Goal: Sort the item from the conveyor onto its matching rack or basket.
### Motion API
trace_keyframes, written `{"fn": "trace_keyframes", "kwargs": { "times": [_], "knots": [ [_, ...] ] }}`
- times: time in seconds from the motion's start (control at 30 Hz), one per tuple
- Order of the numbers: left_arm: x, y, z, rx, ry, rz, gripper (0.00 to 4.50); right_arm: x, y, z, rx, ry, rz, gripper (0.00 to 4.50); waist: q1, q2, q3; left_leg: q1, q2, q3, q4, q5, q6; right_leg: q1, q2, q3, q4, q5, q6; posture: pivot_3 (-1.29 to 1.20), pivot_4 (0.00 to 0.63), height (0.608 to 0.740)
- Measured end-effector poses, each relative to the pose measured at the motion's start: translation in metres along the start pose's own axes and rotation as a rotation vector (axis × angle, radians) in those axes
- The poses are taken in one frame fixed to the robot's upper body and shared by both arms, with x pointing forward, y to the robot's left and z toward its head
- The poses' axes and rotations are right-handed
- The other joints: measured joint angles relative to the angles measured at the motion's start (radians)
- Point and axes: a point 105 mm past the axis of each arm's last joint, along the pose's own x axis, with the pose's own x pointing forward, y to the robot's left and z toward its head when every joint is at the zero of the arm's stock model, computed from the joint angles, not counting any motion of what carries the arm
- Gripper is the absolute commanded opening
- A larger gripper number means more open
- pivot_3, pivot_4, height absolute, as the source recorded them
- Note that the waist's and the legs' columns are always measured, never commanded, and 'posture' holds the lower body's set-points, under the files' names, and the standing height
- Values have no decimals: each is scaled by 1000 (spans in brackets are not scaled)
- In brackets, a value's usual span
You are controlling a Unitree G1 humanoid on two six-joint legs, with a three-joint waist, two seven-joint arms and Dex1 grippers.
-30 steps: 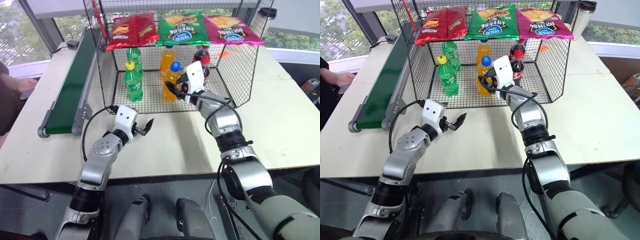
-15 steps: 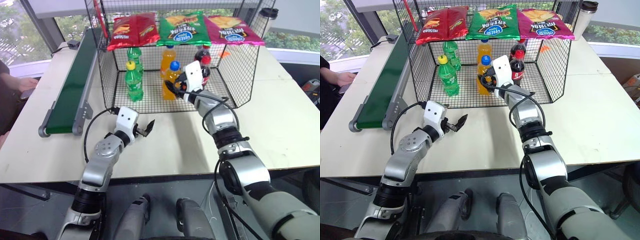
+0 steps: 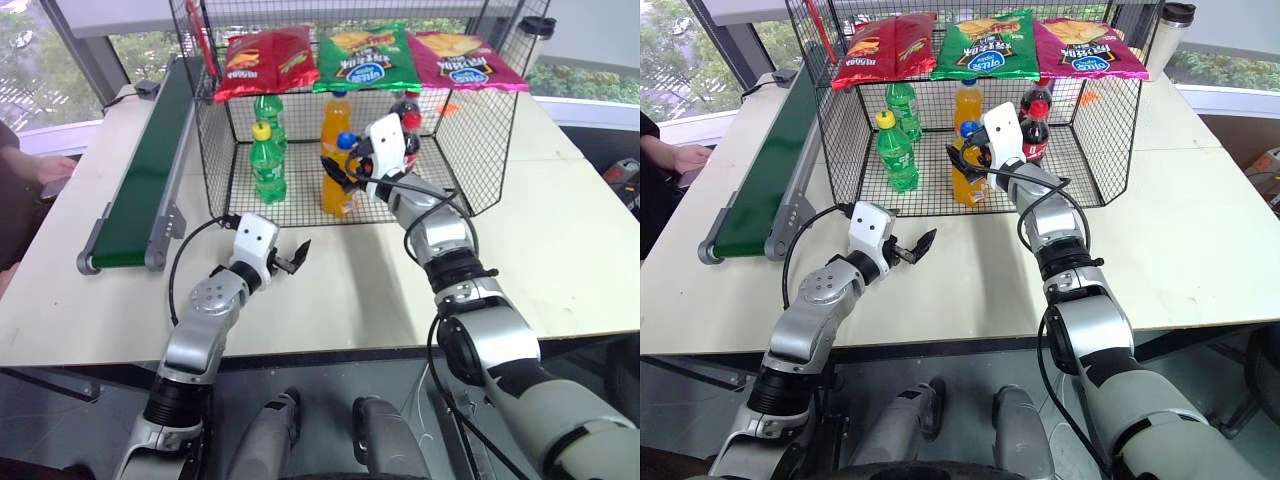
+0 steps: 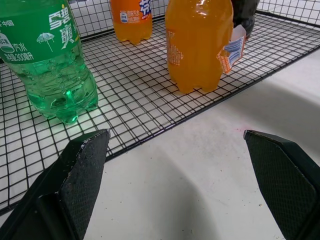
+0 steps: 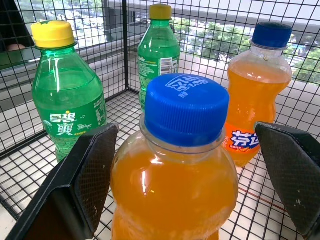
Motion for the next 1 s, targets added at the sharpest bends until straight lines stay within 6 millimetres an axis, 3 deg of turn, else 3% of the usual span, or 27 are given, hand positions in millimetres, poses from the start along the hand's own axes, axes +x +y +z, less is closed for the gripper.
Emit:
{"fn": "trace_keyframes", "kwargs": {
  "times": [0.37, 0.53, 0.77, 1.0],
  "knots": [
    [0, -1, 0, -3, -2, -4, 4500, -15, -4, 33, -65, -59, 38, 4436, 4, 0, 0, 0, 0, 0, 0, 0, 0, 0, 0, 0, 0, 0, 0, 0, 150, 738],
    [0, -2, 1, -4, -3, -16, 4500, -33, -1, 20, -62, 5, 90, 4436, 4, 0, 0, 0, 0, 0, 0, -1, -1, 0, 0, 0, 0, 0, 0, 0, 150, 738],
    [-5, -8, -1, -16, 5, -108, 4500, -87, 13, -2, -62, 139, 265, 4436, 3, 0, 0, 0, 0, 1, 0, -1, -2, 0, -2, 0, -1, -2, -3, 0, 150, 738],
    [-16, -15, -2, -27, 35, -231, 4500, -133, 29, -48, 47, 313, 366, 4436, 7, 0, 0, -1, 0, 0, 1, -2, -2, 1, -3, 0, -2, -3, -4, 0, 150, 738]
  ]
}}
